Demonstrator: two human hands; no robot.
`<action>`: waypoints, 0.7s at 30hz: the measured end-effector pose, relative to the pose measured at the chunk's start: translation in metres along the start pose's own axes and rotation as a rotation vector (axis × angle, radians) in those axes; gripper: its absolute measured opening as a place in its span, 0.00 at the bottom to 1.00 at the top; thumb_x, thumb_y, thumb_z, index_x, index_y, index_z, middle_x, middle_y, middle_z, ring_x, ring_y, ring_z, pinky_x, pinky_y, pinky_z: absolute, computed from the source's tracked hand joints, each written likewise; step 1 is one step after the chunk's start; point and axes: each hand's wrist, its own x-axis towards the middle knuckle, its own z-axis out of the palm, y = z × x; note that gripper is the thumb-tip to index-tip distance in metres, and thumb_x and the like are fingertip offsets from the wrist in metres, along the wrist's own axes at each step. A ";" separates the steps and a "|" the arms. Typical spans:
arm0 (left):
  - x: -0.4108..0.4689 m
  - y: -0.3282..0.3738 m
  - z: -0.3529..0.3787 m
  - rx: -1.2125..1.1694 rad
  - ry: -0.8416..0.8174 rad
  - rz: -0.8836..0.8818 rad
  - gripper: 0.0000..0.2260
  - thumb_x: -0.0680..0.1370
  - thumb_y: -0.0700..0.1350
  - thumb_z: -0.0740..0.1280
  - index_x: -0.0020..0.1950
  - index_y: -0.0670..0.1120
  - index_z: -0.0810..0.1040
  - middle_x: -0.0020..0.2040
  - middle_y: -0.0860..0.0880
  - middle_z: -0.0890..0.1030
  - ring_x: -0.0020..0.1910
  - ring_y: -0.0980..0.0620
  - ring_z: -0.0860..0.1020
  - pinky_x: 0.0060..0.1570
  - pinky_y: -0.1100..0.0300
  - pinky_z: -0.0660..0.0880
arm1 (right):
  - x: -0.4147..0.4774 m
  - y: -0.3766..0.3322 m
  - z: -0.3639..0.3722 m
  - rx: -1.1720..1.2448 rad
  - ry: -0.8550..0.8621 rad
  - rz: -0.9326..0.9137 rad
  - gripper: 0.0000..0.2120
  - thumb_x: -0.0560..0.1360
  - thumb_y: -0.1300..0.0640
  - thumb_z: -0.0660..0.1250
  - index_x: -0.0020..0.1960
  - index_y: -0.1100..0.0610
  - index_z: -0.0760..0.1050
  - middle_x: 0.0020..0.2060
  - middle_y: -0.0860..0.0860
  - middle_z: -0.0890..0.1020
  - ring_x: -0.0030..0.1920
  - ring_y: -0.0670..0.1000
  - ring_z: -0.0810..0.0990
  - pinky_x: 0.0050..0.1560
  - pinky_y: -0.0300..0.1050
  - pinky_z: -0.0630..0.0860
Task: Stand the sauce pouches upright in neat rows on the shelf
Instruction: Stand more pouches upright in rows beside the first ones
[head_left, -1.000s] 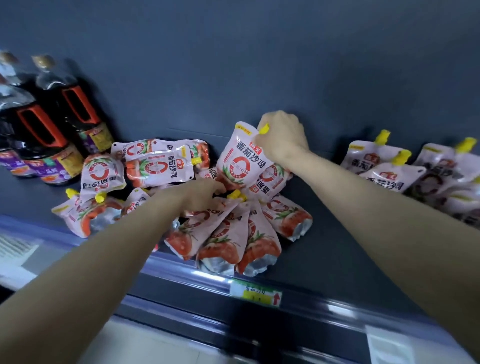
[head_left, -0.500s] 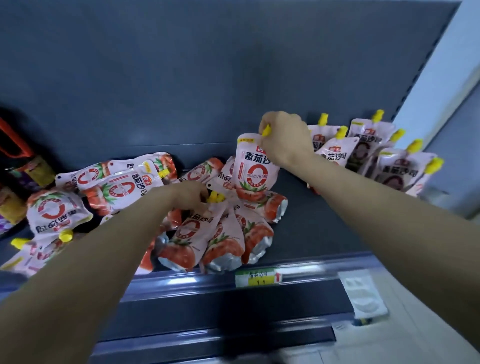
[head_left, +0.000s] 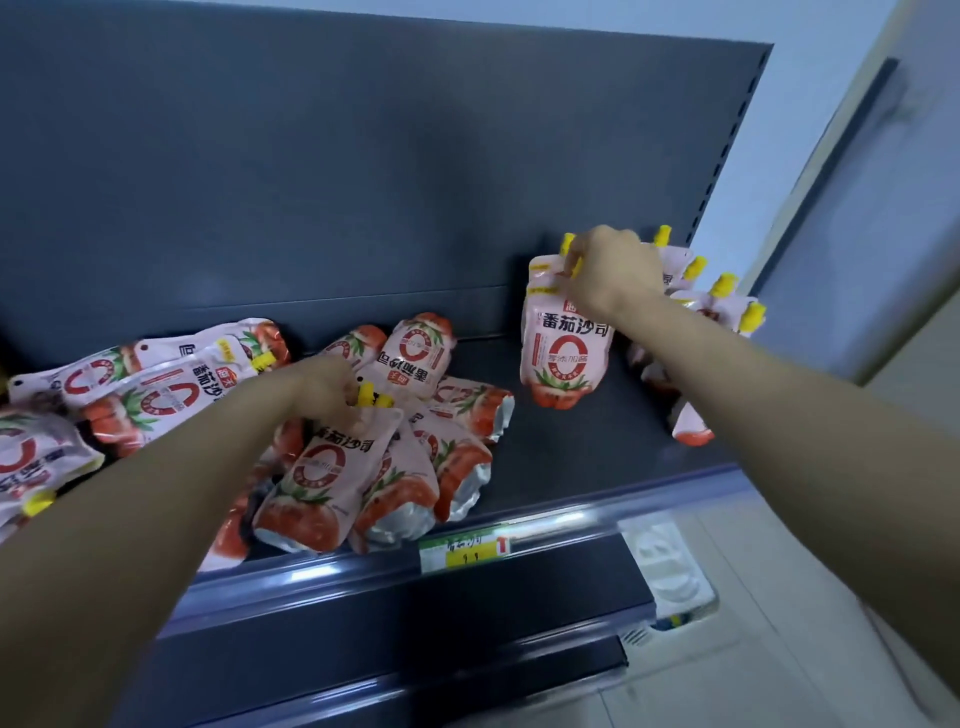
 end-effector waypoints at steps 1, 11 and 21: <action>-0.003 0.002 -0.002 -0.025 0.015 -0.004 0.10 0.66 0.47 0.76 0.33 0.44 0.78 0.32 0.49 0.76 0.33 0.51 0.73 0.34 0.59 0.70 | 0.001 0.007 0.004 -0.016 -0.028 0.011 0.08 0.74 0.58 0.64 0.50 0.58 0.79 0.49 0.59 0.82 0.51 0.61 0.79 0.48 0.46 0.69; -0.049 0.049 -0.048 -0.160 0.065 0.083 0.08 0.65 0.39 0.76 0.40 0.42 0.81 0.40 0.39 0.82 0.36 0.48 0.76 0.34 0.55 0.73 | 0.020 0.059 0.023 0.053 -0.148 0.059 0.11 0.74 0.60 0.63 0.53 0.61 0.79 0.42 0.58 0.79 0.43 0.60 0.79 0.40 0.46 0.72; -0.086 0.127 -0.091 -0.198 0.470 0.178 0.11 0.63 0.45 0.78 0.37 0.42 0.79 0.38 0.41 0.83 0.36 0.42 0.78 0.47 0.49 0.76 | 0.035 0.070 0.009 0.019 -0.257 -0.094 0.11 0.73 0.61 0.66 0.52 0.65 0.80 0.49 0.61 0.82 0.49 0.60 0.80 0.47 0.48 0.77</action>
